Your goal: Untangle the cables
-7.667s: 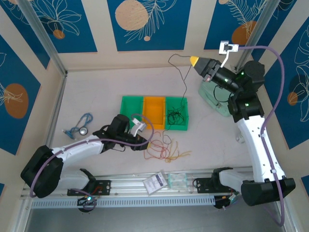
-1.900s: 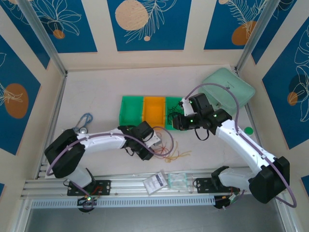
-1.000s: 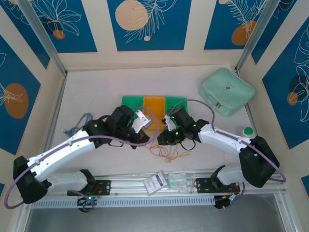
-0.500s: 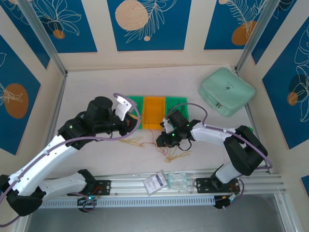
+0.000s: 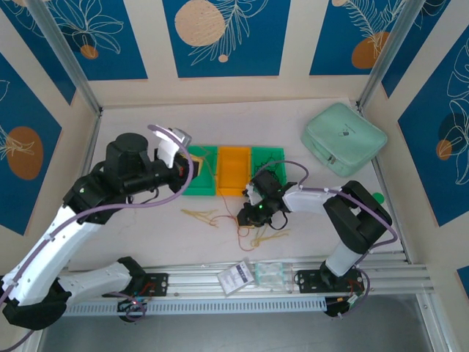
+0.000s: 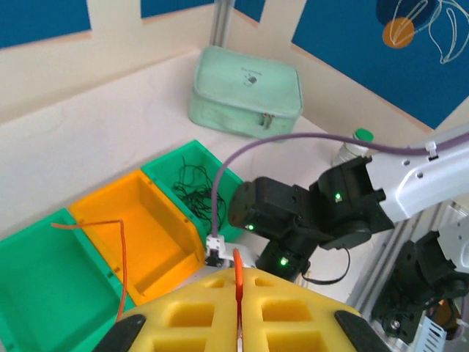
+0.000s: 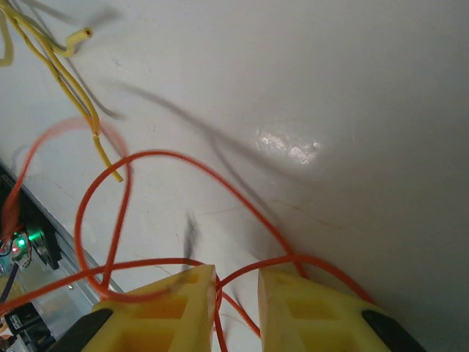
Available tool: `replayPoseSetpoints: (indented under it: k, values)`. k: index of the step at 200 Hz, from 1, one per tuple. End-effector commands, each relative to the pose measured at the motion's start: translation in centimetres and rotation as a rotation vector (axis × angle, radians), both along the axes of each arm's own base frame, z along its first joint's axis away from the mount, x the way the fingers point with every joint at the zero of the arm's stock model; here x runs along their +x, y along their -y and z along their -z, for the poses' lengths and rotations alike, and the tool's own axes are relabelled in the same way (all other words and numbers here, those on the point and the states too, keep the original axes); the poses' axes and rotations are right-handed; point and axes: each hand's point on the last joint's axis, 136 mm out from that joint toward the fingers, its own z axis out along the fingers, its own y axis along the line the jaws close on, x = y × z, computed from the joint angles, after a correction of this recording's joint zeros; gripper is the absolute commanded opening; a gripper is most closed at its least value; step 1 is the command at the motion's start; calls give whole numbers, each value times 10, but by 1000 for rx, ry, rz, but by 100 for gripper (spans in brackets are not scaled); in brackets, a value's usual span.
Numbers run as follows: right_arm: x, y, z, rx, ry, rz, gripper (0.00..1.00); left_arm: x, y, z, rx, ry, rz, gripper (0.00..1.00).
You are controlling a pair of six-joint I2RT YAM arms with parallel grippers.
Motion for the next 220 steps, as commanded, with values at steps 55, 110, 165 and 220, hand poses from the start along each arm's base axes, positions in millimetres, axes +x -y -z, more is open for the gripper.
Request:
replayPoseSetpoints:
  k: [55, 110, 165, 220]
  values:
    - [-3, 7, 4, 3, -29, 2, 24, 0, -41, -47, 20, 142, -137, 8]
    - [4, 4, -12, 38, 37, -7, 24, -4, -41, -56, 4, 161, -120, 8]
    - [11, -17, -78, 249, 244, -56, 25, 0, -11, -42, -39, 87, -21, 9]
    - [5, -24, -115, 388, 277, -58, 28, -5, 16, -43, -135, 36, 97, 9]
